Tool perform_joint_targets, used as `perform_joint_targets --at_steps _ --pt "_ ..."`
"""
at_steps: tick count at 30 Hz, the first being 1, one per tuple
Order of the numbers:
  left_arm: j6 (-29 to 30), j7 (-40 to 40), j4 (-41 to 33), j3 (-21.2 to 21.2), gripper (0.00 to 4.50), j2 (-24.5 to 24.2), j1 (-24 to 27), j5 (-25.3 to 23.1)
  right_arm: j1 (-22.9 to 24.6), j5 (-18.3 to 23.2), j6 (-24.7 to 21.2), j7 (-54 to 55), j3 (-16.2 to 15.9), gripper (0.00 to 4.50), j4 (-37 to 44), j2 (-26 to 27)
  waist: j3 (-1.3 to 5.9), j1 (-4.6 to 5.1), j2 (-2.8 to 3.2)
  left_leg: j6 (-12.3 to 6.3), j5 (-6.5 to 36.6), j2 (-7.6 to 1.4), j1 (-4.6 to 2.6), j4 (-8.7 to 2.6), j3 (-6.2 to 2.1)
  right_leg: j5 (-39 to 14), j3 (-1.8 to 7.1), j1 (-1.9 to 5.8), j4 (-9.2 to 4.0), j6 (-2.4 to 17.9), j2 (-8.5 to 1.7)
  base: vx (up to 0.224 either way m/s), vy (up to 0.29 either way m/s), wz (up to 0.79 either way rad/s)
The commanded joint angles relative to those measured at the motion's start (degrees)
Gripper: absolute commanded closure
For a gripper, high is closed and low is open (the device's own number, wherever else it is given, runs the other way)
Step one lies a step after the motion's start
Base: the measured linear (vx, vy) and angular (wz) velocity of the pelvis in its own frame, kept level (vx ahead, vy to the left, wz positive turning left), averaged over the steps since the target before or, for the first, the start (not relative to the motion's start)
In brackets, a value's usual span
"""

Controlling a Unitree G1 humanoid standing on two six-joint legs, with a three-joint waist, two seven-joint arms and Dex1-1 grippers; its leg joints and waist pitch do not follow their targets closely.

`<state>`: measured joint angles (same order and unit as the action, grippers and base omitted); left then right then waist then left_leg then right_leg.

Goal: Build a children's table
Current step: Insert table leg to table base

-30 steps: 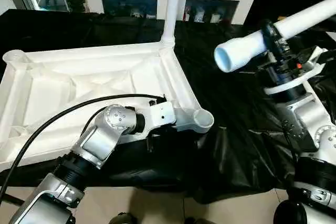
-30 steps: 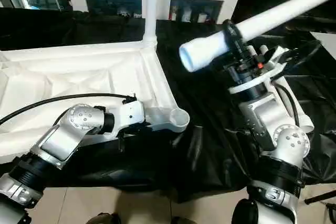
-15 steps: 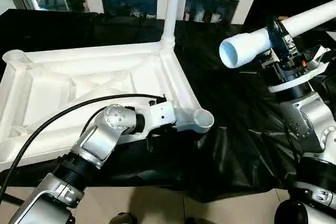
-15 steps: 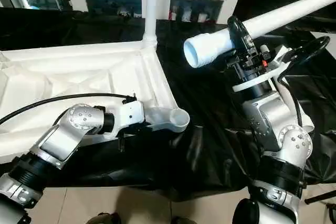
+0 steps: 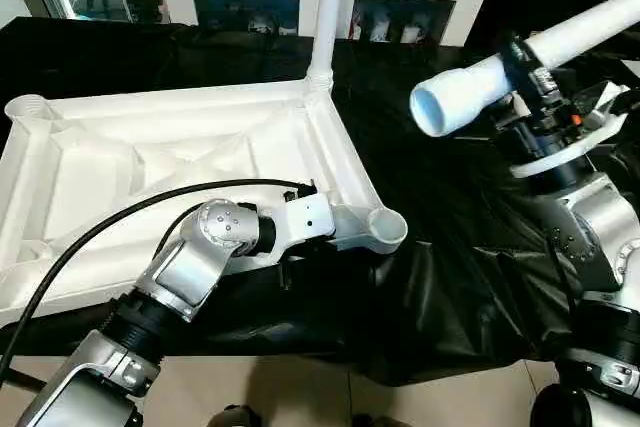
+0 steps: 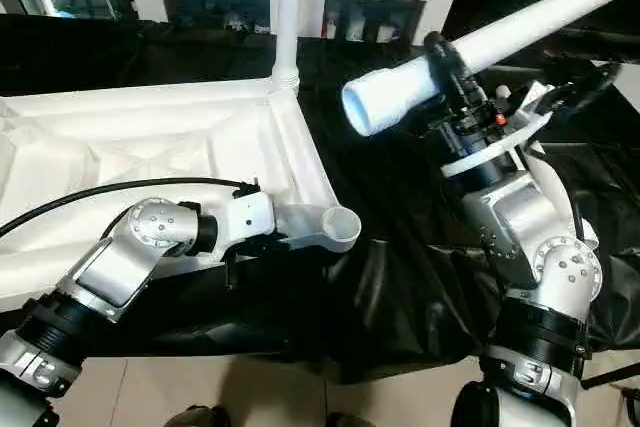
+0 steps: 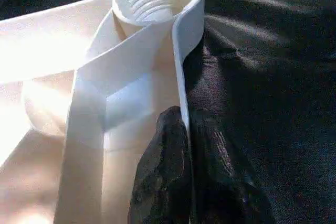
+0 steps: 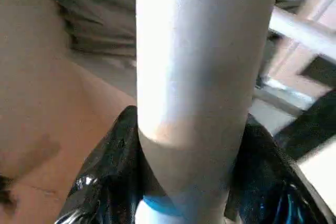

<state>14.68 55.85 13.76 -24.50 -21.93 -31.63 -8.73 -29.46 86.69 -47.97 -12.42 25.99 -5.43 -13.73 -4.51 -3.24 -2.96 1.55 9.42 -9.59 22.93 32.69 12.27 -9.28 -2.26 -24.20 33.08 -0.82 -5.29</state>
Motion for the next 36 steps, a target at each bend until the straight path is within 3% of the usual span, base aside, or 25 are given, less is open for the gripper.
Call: perform_joint_targets --at_steps 1,2,5,9,10,11,12,13,14,16,17,18,19,22,23,24,25,27,31,33,36 --pt "-1.3 -2.5 0.7 1.0 4.00 0.6 -0.2 -0.1 0.0 -14.4 5.4 0.8 -6.5 2.66 3.1 -2.8 3.45 0.03 -0.44 1.45 9.0 -3.36 -1.67 -4.01 -1.36 -14.3 1.82 1.65 -3.10 8.3 -2.88 0.000 0.000 0.00" --pt "-1.8 -2.7 0.7 1.2 3.88 0.5 -0.5 -0.2 -0.1 -26.9 10.9 -0.6 -13.8 2.66 5.1 -5.9 3.36 0.18 -0.42 2.39 9.0 -3.19 -1.58 -4.00 -1.36 -14.9 1.81 1.69 -3.22 7.6 -2.75 0.000 0.000 0.00" --pt "-0.2 -1.6 -0.1 1.8 3.85 0.7 -0.4 1.1 -1.1 -30.0 12.7 -0.8 -15.8 2.66 6.5 -6.1 3.52 0.29 -0.28 1.65 10.2 -3.19 -1.72 -3.89 -1.36 -14.0 2.04 1.75 -3.18 7.9 -2.78 0.000 0.000 0.00" --pt "0.1 -2.7 -2.5 4.8 3.49 2.2 -0.3 4.2 -0.7 -34.4 14.6 -3.2 -19.2 2.66 8.8 -7.7 3.92 0.08 -0.37 -1.87 4.5 -3.29 -1.80 -3.27 -1.21 -2.7 1.94 2.22 -1.85 11.0 -2.33 0.000 0.000 0.00" --pt "0.3 -2.7 -3.1 5.8 3.47 2.6 -0.3 5.6 -0.4 -35.6 15.4 -3.8 -19.7 2.66 8.9 -7.6 3.92 0.08 -0.37 -1.87 4.5 -3.29 -1.80 -3.27 -1.21 -2.7 1.94 2.22 -1.85 11.0 -2.33 0.000 0.000 0.00" --pt "0.6 -2.5 -3.9 6.8 3.38 2.8 -0.2 6.9 -0.2 -36.7 16.0 -4.3 -20.2 2.66 9.1 -7.7 3.99 0.06 -0.52 -3.61 2.0 -3.21 -1.57 -3.03 -1.10 1.6 1.98 2.50 -1.40 12.4 -2.37 0.000 0.000 0.00" --pt "0.9 -2.2 -5.2 8.6 3.24 3.2 -0.2 9.3 0.1 -39.0 17.6 -4.8 -21.0 2.66 9.2 -7.9 4.01 0.01 -0.89 -4.33 2.0 -3.17 -1.57 -2.93 -0.97 1.8 1.94 2.58 -1.31 13.3 -2.45 0.000 0.000 0.00" --pt "1.5 -1.6 -6.5 10.7 3.24 3.4 -0.3 12.1 0.3 -42.1 19.6 -5.1 -22.1 2.66 9.4 -8.4 3.94 -0.15 -0.72 -4.28 2.2 -3.20 -1.59 -2.93 -0.98 1.3 1.94 2.52 -1.25 13.7 -2.58 0.000 0.000 0.00" --pt "1.6 -1.5 -6.7 11.0 3.08 3.4 -0.3 12.5 0.3 -42.7 19.9 -5.1 -22.3 2.66 9.4 -8.4 3.98 -0.11 -0.81 -4.25 2.4 -3.17 -1.59 -2.87 -0.89 1.1 1.98 2.57 -1.30 14.0 -2.47 0.000 0.000 0.00" --pt "3.7 -0.2 -8.0 15.3 2.93 4.0 -1.0 17.9 0.0 -49.6 22.3 -5.6 -25.7 2.66 10.1 -10.7 3.81 -0.09 -0.33 -3.73 3.2 -3.12 -1.67 -2.82 -0.85 0.1 2.01 2.44 -1.31 13.9 -2.24 0.000 0.000 0.00" --pt "3.8 -0.2 -8.0 15.4 2.93 4.0 -1.0 18.0 0.0 -49.6 22.3 -5.6 -25.7 2.66 10.1 -10.7 3.76 -0.01 -0.44 -3.43 3.6 -3.06 -1.73 -2.81 -0.76 -0.4 2.04 2.39 -1.35 13.8 -2.10 0.000 0.000 0.00" --pt "5.9 0.1 -8.7 18.5 2.79 5.0 -1.9 21.9 -0.2 -52.6 21.9 -6.2 -28.4 2.66 10.7 -12.7 3.74 -0.06 -0.06 -3.22 4.9 -3.10 -1.82 -2.81 -0.84 -1.6 2.12 2.46 -1.49 13.6 -2.19 0.000 0.000 0.00" --pt "6.6 -0.1 -8.9 19.8 2.70 5.5 -2.4 23.5 -0.2 -53.7 21.6 -6.5 -29.5 2.66 11.0 -13.5 3.71 0.00 -0.17 -2.69 5.1 -3.11 -1.80 -2.83 -0.85 -2.1 2.07 2.53 -1.39 13.5 -2.13 0.000 0.000 0.00" --pt "8.3 -1.3 -9.3 22.5 2.55 6.9 -3.7 26.6 -0.2 -54.5 19.8 -7.1 -31.3 2.66 11.6 -15.1 3.55 0.05 -0.22 -1.94 8.3 -3.23 -1.88 -2.77 -0.88 -5.2 2.23 2.34 -1.85 13.0 -2.20 0.000 0.000 0.00" --pt "10.0 -4.5 -9.9 26.6 2.41 9.7 -6.5 32.1 -0.2 -56.0 16.8 -8.4 -33.6 2.66 12.7 -17.1 3.50 0.01 -0.10 -1.12 9.8 -3.25 -1.86 -2.76 -1.00 -6.4 2.19 2.43 -1.79 13.2 -2.21 0.000 0.000 0.00" --pt "10.7 -5.7 -10.4 27.7 2.41 10.6 -7.5 33.8 -0.3 -56.8 15.4 -9.1 -34.5 2.66 13.2 -17.8 3.49 -0.11 -0.10 -0.77 10.4 -3.34 -2.01 -2.73 -1.05 -6.9 2.18 2.34 -1.86 13.1 -2.21 0.000 0.000 0.00" --pt "11.3 -7.8 -10.2 28.3 2.29 11.9 -8.9 34.2 -0.5 -59.0 14.3 -10.5 -36.6 2.66 14.2 -19.3 3.44 -0.13 0.14 -0.51 11.3 -3.31 -1.86 -2.79 -1.16 -7.6 2.16 2.43 -1.95 13.0 -2.28 0.000 0.000 0.00" --pt "11.9 -10.5 -9.6 29.0 2.18 13.8 -10.5 34.6 -0.8 -61.8 13.6 -11.8 -39.1 2.66 15.5 -21.0 3.36 -0.09 -0.01 0.04 12.2 -3.40 -1.83 -2.82 -1.29 -9.0 2.14 2.43 -2.17 12.0 -2.22 0.000 0.000 0.00" --pt "12.8 -13.3 -8.9 30.2 1.81 16.7 -12.3 36.0 -1.0 -64.3 13.8 -12.3 -41.6 2.66 16.7 -21.8 3.64 -0.09 0.10 0.20 12.3 -3.28 -1.70 -2.59 -1.39 -9.8 2.23 2.59 -2.42 10.9 -2.45 0.000 0.000 0.00" --pt "12.7 -14.3 -8.9 29.7 1.60 17.4 -12.5 35.4 -1.0 -65.2 14.0 -12.4 -42.5 2.66 17.1 -22.0 3.81 -0.08 0.00 -0.28 11.3 -3.27 -1.61 -2.50 -1.44 -8.3 2.18 2.69 -2.24 10.9 -2.34 0.000 0.000 0.00" --pt "13.3 -16.2 -9.2 29.7 1.37 18.7 -12.8 36.3 -0.6 -67.1 13.8 -13.0 -43.7 2.66 17.6 -22.1 4.06 -0.13 0.18 -1.61 8.7 -3.31 -1.70 -2.20 -1.37 -3.1 2.16 2.89 -1.69 12.6 -2.21 0.000 0.000 0.00"
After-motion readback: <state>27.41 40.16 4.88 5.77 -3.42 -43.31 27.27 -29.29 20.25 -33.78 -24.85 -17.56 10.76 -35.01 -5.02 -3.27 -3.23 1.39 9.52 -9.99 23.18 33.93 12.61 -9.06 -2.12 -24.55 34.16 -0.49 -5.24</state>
